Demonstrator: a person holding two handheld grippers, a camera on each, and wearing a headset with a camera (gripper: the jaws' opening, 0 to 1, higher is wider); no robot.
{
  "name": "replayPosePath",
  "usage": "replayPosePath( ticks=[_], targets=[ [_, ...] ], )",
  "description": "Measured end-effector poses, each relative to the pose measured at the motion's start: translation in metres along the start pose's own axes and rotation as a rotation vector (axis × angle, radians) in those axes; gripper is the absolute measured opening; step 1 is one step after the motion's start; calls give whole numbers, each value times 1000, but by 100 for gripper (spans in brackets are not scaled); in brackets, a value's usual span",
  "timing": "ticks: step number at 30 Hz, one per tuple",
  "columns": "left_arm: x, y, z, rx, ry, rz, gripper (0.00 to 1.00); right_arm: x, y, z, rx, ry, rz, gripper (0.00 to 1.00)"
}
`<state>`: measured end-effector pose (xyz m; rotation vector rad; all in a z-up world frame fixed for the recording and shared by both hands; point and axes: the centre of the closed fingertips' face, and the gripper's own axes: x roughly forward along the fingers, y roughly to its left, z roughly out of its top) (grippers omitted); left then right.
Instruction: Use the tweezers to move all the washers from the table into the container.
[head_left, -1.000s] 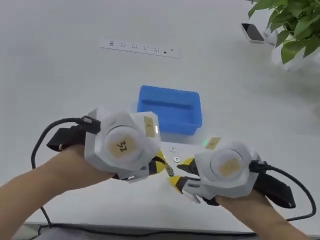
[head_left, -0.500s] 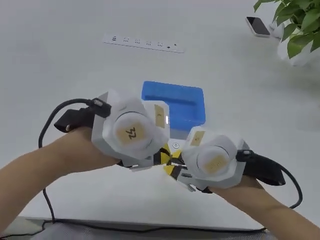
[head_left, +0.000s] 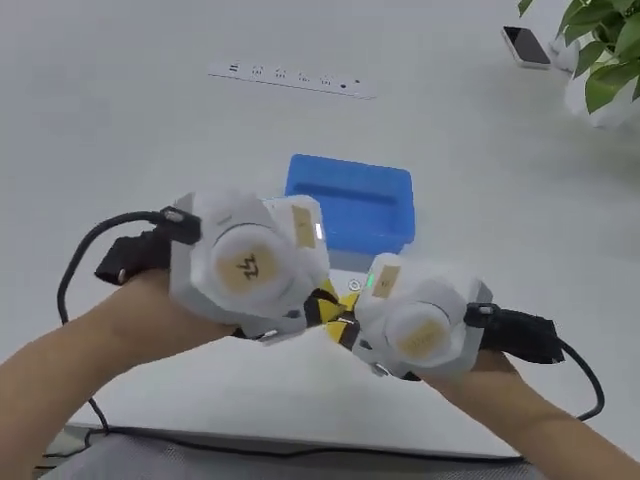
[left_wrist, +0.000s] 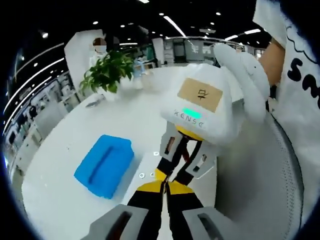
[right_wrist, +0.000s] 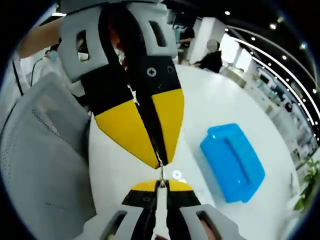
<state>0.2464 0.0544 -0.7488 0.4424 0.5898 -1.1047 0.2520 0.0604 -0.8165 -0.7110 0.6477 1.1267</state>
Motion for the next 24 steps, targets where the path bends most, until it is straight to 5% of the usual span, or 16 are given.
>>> replayPosePath(
  ticks=[5, 9, 11, 16, 20, 22, 24],
  targets=[
    [-38, 12, -15, -265, -105, 159, 4, -2, -3, 2, 39, -15, -2, 1],
    [-68, 28, -52, -412, -113, 389, 23, -5, -10, 5, 120, -37, 10, 1],
    [-80, 34, -67, -449, -110, 487, 34, -7, -17, 9, 156, -55, 6, 2],
    [-93, 41, -76, -509, -141, 632, 46, -7, -33, 14, 200, -56, -13, 2],
    [-88, 41, -76, -525, -170, 653, 49, -1, -40, 14, 209, -43, -11, 3],
    [-94, 48, -78, -460, -145, 703, 49, 1, -40, 15, 224, -44, -5, 3],
    [-93, 46, -79, -488, -160, 682, 51, 4, -38, 15, 231, -40, 2, 3]
  ],
)
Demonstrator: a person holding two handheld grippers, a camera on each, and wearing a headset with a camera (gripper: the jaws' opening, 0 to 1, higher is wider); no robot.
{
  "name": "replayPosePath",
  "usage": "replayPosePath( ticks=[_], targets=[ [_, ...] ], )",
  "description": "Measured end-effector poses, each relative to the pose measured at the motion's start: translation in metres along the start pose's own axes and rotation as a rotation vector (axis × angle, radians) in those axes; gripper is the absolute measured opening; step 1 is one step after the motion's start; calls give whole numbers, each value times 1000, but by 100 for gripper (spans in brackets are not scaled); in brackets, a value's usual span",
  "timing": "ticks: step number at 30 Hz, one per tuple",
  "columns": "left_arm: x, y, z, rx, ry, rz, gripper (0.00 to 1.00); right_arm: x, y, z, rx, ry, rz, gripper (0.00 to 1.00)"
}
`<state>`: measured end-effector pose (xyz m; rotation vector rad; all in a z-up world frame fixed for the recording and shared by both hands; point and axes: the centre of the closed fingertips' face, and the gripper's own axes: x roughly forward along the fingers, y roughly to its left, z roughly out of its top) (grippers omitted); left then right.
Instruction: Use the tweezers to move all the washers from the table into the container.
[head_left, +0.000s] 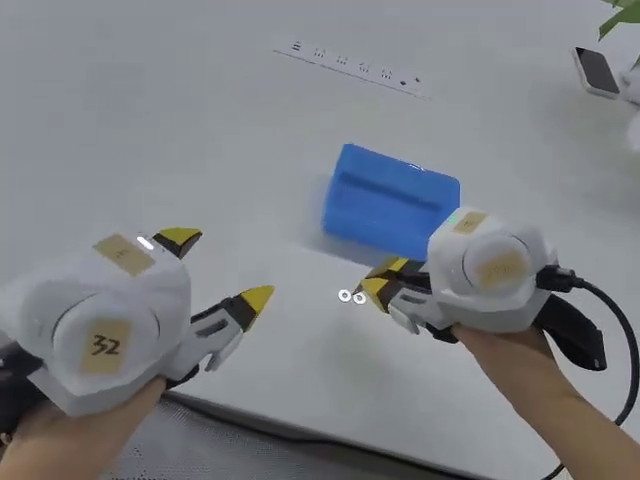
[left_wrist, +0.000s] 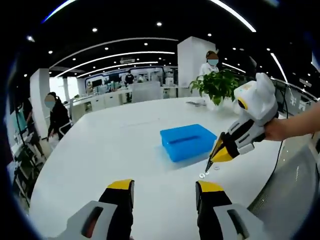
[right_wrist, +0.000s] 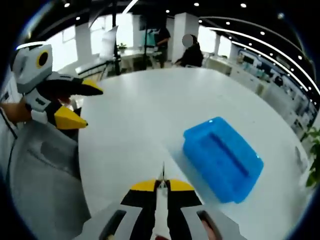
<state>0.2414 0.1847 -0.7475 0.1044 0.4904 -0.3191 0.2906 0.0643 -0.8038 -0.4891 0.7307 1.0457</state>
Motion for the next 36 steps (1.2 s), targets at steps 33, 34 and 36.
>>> replayPosePath(
  ticks=[33, 34, 36],
  targets=[
    [1, 7, -4, 25, 11, 31, 49, 17, -4, -2, 11, 10, -30, 3],
    [1, 7, -4, 26, 9, 33, 49, 17, -5, -1, 18, 10, -30, 3],
    [0, 8, -3, 21, 7, 35, 49, 16, -6, -2, 44, 18, -21, 3]
  ],
)
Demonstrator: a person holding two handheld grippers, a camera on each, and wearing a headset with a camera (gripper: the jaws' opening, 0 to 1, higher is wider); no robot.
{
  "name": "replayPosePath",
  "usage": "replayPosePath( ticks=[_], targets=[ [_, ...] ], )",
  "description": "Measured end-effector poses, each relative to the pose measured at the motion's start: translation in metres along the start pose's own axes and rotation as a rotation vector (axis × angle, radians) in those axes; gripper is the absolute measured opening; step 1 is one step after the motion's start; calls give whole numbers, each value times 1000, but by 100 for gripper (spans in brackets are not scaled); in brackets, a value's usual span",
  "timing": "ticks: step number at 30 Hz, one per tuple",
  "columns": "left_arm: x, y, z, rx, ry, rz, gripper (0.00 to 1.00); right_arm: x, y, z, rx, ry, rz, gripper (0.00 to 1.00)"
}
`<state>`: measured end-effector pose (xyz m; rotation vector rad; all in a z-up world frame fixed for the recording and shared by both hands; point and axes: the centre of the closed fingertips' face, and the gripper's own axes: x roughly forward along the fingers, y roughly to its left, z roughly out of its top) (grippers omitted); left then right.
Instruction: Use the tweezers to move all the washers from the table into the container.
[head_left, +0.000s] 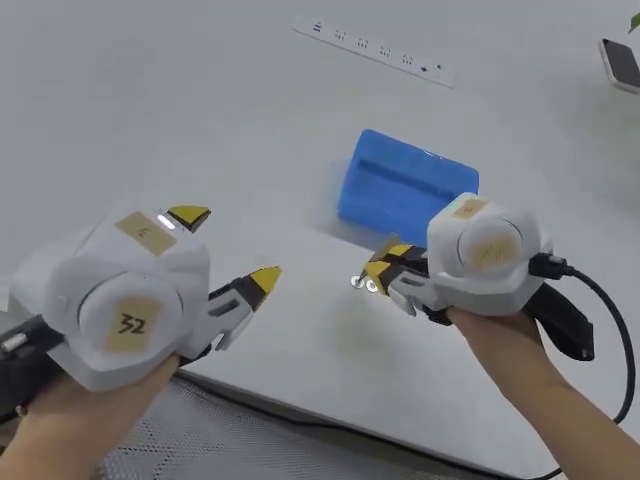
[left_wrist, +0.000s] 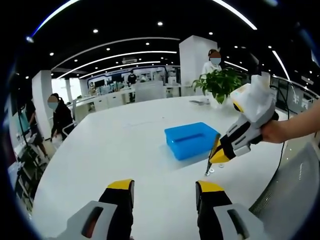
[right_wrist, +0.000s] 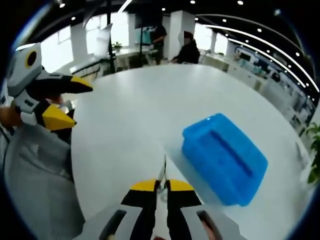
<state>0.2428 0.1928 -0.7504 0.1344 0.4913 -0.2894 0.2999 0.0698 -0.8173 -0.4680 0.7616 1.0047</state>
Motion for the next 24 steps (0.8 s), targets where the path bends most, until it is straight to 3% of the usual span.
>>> replayPosePath(
  ticks=[4, 8, 14, 18, 24],
  targets=[
    [1, 1, -2, -4, 8, 6, 55, -9, 0, 7, 3, -29, -2, 3],
    [3, 2, -3, 1, 19, 23, 70, -21, -2, 21, -16, -56, -11, 3],
    [1, 6, 0, -1, 0, 44, 80, -39, -9, 50, -35, -122, -31, 3],
    [0, 6, 5, -18, -28, 44, 84, -44, -16, 68, -47, -164, -51, 3],
    [1, 7, 1, -6, -11, 53, 84, -41, -31, 85, -39, -195, -84, 3]
  ],
)
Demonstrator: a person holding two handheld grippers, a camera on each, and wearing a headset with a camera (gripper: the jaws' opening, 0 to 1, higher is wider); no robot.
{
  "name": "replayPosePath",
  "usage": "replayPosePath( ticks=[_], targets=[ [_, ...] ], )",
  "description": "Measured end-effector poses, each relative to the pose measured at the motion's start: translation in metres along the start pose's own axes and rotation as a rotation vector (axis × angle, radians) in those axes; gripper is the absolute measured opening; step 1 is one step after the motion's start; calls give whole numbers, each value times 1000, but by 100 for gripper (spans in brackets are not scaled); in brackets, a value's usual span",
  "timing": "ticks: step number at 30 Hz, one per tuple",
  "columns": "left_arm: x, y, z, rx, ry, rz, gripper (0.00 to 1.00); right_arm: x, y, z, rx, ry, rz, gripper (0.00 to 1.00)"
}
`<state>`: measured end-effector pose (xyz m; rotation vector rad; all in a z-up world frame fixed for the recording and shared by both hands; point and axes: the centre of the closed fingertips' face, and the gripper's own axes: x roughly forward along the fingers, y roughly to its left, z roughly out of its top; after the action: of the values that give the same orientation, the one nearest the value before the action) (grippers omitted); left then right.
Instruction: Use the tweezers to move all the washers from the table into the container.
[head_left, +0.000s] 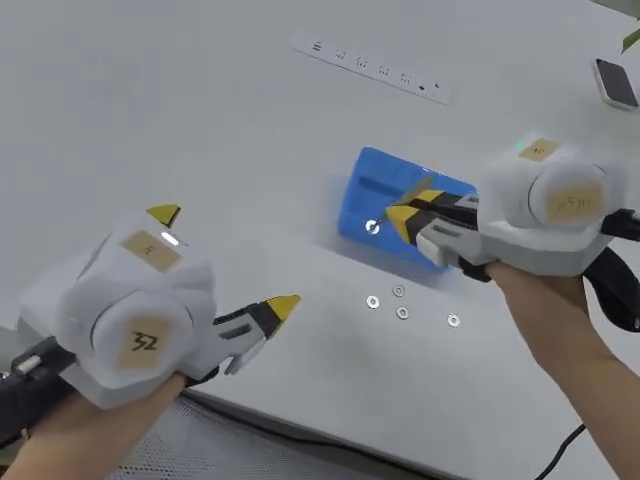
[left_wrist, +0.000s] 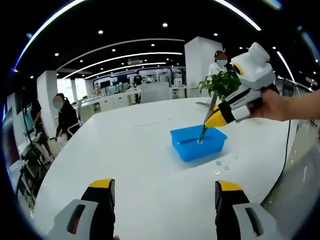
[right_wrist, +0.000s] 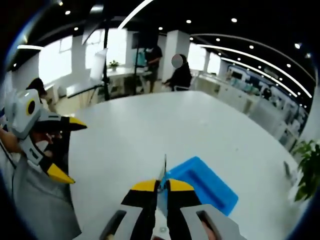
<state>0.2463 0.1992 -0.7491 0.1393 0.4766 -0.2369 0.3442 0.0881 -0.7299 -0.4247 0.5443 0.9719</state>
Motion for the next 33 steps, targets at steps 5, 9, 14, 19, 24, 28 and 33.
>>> replayPosePath(
  ticks=[5, 9, 14, 19, 24, 28, 33],
  targets=[
    [0, 1, -1, 4, 6, 3, 84, 18, -15, 0, 43, -2, -15, 3],
    [1, 1, -3, 9, 17, 6, 84, 31, -24, -5, 75, 10, -18, 3],
    [1, 1, -5, 13, 26, 7, 83, 43, -34, -7, 91, 12, -25, 3],
    [2, 1, -6, 26, 34, 9, 82, 60, -39, -14, 90, 35, -20, 3],
    [2, 1, -7, 32, 43, 13, 81, 74, -45, -26, 81, 70, -15, 3],
    [3, 1, -9, 36, 50, 11, 81, 84, -42, -32, 96, 80, -2, 3],
    [3, 1, -11, 50, 62, 15, 80, 91, -45, -41, 104, 107, -1, 3]
  ],
)
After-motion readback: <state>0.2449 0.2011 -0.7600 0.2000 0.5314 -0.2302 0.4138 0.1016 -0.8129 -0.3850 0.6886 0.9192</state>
